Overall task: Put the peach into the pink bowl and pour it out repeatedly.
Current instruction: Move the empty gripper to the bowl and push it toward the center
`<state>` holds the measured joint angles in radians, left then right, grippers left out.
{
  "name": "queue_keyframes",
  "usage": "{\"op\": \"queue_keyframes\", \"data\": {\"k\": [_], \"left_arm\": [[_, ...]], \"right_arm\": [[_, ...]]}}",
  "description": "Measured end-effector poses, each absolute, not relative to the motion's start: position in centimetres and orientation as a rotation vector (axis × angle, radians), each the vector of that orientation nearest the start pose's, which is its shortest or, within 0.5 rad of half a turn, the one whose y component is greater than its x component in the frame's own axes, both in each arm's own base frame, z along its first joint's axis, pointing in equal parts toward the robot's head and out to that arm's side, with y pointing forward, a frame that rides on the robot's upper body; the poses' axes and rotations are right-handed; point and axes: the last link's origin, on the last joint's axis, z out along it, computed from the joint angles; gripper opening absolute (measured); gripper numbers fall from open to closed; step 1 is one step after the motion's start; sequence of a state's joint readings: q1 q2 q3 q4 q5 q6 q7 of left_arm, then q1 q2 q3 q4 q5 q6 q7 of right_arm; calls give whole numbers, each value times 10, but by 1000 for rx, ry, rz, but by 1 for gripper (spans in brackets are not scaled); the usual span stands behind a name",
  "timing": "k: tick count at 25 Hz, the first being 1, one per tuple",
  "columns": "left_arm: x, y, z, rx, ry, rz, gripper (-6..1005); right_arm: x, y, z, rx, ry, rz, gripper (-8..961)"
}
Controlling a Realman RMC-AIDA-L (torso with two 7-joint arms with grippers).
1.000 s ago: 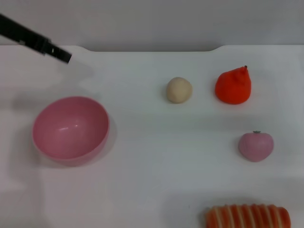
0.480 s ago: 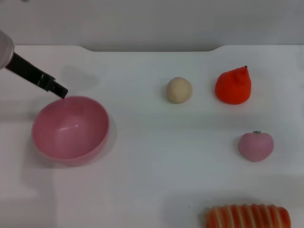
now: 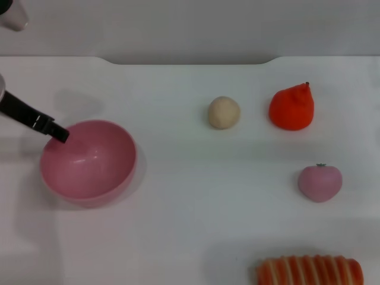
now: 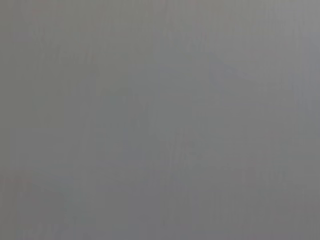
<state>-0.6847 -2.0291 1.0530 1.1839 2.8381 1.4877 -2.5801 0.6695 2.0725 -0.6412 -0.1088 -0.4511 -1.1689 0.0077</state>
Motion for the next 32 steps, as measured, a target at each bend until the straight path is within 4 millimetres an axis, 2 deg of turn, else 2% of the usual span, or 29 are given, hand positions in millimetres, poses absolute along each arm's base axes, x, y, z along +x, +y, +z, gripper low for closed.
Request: {"op": "queue_keyframes", "data": {"k": [7,8,32], "left_arm": [[-248,391,68,-2200,-1203,498,715],[-252,389,63,-2206,-1220,512,714],[-247,389,42,-2246,-1192,546,689]], "right_arm": [[293,410,70,-1320,288,646,671],[292,410,69,-1323,286,646,671],[296,408,71,-1322,285,638,671]]}}
